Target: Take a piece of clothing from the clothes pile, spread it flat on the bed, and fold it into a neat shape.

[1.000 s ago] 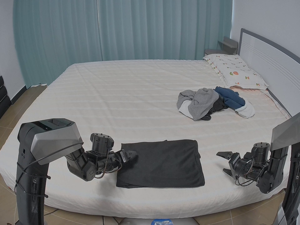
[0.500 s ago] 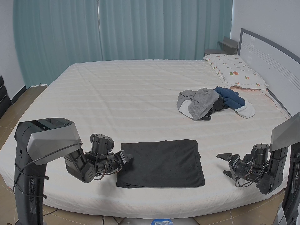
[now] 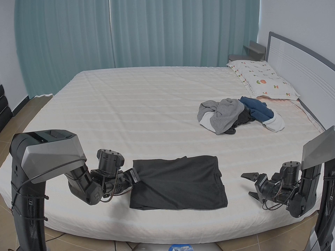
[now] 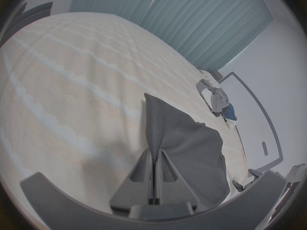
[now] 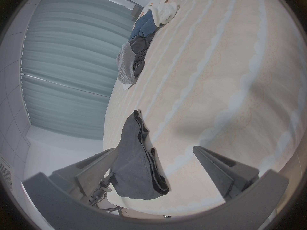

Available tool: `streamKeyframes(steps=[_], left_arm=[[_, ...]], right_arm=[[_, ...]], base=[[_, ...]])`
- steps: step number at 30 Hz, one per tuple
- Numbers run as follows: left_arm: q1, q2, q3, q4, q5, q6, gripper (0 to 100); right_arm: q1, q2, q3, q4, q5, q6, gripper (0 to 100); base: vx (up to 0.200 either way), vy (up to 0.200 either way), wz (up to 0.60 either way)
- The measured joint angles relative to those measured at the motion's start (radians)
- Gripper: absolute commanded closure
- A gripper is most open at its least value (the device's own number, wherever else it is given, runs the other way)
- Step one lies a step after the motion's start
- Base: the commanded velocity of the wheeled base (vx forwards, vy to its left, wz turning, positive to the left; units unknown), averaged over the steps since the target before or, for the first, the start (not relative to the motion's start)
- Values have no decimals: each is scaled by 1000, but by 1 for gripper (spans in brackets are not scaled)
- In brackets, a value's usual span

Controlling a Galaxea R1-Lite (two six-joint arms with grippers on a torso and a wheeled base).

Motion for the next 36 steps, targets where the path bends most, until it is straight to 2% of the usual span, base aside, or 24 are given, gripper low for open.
streamKeyframes(steps=[7,25,36], left_arm=[[2,-11,-1,-1,74,4,100],[15,-17,40,-7,80,-50,100],[41,-41,67,-8,78,-53,100]], right_arm=[[1,1,5,0,0,-1,0],[9,8,12,0,0,-8,0],[10,11,12,0,-2,-10,0]], base=[[0,0,0],[0,0,0],[0,200,0]])
